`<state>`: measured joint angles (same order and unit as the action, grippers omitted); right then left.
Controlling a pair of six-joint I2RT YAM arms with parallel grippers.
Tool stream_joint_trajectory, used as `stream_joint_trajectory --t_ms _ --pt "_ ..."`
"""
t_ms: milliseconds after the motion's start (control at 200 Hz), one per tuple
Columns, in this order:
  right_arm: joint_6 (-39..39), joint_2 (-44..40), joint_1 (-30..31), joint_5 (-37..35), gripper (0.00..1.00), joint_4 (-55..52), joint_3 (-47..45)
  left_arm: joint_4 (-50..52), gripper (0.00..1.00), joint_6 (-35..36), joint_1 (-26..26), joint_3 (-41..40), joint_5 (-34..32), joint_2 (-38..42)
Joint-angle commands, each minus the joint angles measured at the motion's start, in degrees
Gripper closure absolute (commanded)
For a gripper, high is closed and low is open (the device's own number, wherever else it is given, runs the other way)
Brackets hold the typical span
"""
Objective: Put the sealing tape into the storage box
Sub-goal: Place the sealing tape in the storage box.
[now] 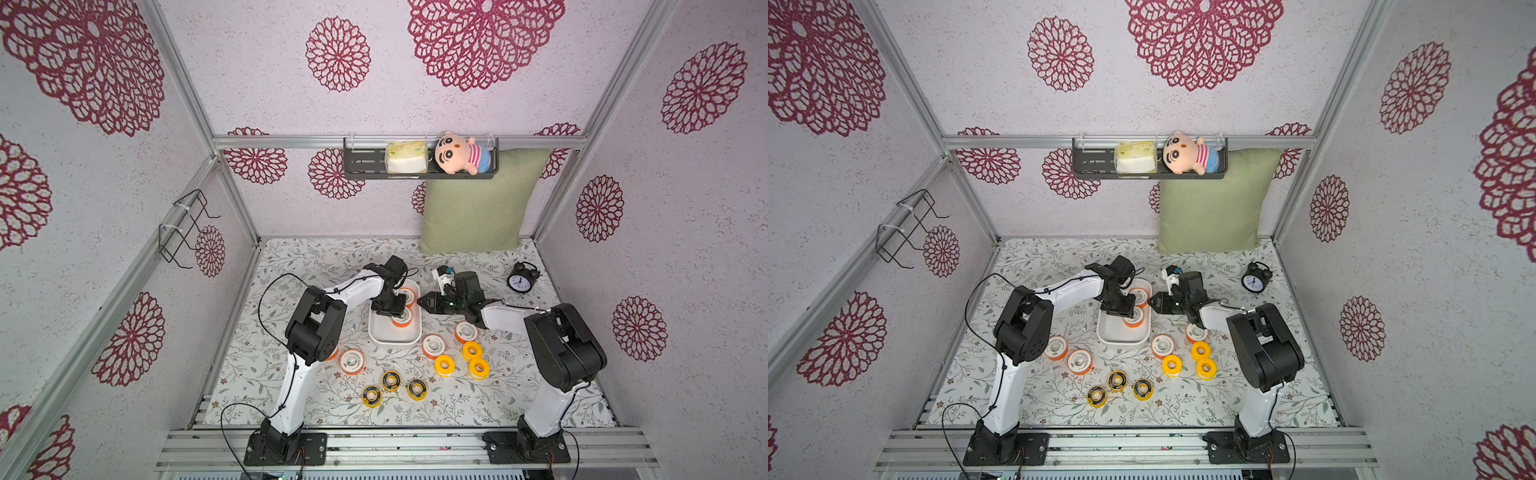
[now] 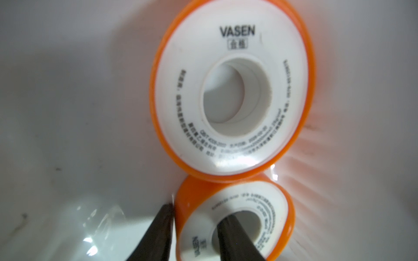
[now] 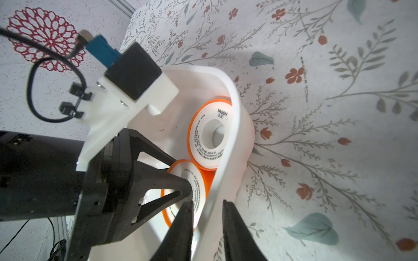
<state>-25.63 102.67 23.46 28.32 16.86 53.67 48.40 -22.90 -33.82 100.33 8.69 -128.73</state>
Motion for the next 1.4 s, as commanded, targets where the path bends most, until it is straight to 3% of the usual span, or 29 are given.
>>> stream_joint_trajectory --t_ms 0,515,1001,1396 --pt "-0.48 0.25 0.42 0.35 0.72 0.73 1.66 1.68 0.57 0.85 -0.72 1.11 -0.24 -0.83" --pt "-0.12 0.25 0.44 0.06 0.72 -0.24 1.78 -0.68 0.55 0.13 -0.81 1.2 4.32 -0.44" --pt "-0.41 -1.85 0.39 -1.76 0.72 -0.35 1.27 -2.08 0.48 0.22 -0.81 -0.54 5.27 2.02" --pt "3.13 -12.0 0.11 -13.56 0.61 -7.71 -1.32 -1.06 0.38 0.22 -0.81 -3.78 0.43 10.41"
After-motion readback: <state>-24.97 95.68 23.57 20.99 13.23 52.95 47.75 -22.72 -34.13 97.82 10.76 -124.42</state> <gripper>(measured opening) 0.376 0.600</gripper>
